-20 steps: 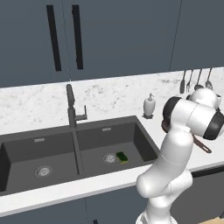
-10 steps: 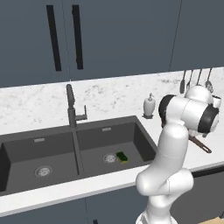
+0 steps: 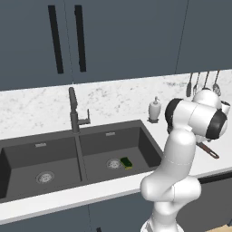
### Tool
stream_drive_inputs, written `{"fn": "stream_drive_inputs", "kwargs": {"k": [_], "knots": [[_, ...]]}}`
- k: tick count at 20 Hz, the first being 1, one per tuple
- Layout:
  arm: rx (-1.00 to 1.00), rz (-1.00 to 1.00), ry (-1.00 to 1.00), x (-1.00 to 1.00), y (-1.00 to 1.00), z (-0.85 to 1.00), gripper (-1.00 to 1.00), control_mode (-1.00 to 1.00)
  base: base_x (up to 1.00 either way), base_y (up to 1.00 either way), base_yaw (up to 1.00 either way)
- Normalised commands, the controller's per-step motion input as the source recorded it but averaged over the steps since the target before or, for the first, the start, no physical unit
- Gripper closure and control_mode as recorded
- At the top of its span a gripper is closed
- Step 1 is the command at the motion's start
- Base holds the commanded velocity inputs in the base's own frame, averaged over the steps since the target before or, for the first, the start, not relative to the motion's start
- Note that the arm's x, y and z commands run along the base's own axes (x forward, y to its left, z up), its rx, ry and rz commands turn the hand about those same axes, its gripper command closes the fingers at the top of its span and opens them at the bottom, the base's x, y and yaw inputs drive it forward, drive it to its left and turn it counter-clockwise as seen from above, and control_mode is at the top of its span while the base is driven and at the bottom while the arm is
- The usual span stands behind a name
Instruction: Pick the pan and sponge and place them into the sink. Then turn on the water.
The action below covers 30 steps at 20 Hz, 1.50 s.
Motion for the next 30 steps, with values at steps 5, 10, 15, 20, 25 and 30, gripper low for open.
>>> {"fn": "stream_drive_inputs", "kwargs": {"k": [5, 10, 15, 20, 25, 30], "knots": [[-0.08, 0.0, -0.11, 0.0, 0.04, -0.02, -1.0, -1.0, 0.0, 0.0, 0.0], [-0.06, 0.0, 0.0, 0.0, 0.01, 0.0, -1.0, -1.0, 0.0, 0.0, 0.0], [-0.02, 0.0, 0.0, 0.0, 0.11, -0.02, -1.0, -1.0, 0.0, 0.0, 0.0], [0.0, 0.0, 0.0, 0.0, 0.07, -0.15, -1.0, -1.0, 0.0, 0.0, 0.0], [0.0, 0.0, 0.0, 0.0, 0.01, -0.31, -1.0, -1.0, 0.0, 0.0, 0.0], [0.0, 0.0, 0.0, 0.0, 0.0, -0.14, -1.0, -1.0, 0.0, 0.0, 0.0]]}}
